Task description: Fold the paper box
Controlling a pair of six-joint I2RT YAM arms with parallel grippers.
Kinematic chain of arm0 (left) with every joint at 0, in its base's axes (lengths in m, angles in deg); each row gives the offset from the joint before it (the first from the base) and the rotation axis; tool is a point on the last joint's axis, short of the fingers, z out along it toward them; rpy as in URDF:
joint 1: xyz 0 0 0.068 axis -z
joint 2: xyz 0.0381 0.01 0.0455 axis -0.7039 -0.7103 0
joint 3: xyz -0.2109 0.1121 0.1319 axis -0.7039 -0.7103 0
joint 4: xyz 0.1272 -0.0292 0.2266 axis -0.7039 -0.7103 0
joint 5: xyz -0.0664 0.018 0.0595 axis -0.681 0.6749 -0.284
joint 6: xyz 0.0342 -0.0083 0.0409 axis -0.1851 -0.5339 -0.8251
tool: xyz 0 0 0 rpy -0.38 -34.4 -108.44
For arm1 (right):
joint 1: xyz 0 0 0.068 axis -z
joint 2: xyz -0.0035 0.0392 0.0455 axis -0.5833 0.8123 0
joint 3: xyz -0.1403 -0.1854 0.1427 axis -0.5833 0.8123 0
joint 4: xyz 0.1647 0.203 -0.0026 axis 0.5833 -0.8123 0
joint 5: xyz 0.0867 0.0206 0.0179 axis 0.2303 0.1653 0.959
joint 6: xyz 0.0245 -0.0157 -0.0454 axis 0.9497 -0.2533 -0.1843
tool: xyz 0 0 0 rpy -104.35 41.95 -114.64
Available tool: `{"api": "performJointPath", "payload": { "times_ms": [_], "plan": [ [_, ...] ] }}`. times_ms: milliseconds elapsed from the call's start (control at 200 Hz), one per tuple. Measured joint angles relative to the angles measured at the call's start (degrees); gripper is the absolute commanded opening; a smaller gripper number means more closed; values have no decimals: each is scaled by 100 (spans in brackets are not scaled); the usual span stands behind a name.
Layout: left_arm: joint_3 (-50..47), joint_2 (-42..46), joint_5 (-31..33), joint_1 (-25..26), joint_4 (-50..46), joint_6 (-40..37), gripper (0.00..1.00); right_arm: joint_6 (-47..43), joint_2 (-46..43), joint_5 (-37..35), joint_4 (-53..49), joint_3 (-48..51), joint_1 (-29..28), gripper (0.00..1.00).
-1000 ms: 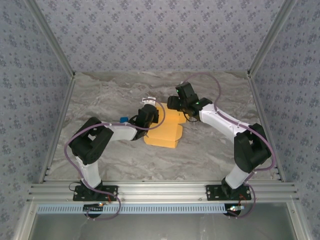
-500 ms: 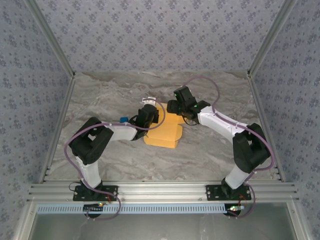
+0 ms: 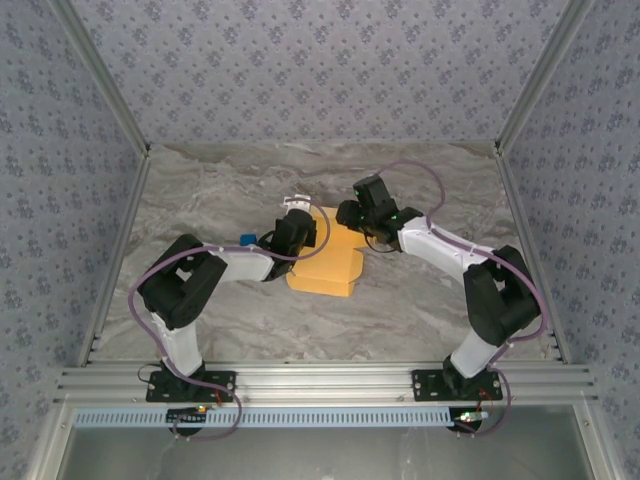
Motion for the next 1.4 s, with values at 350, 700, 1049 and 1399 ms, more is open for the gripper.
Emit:
{"api": "performJointPath", "payload": {
  "times_ms": [350,700,1049,1399],
  "plan": [
    [-2,0,20,20,44,7,0,105,-177,101,219,190,129,47],
    [-2,109,22,24,37,4,0,-529,-916,-85,26,437,68,74],
    [-2,118,22,24,-13,9,0,-1010,-1390,-118,157,1633,-380,75],
    [-2,192,22,24,-90,15,0,-997,-726,-146,957,1954,-391,75]
  ]
}}
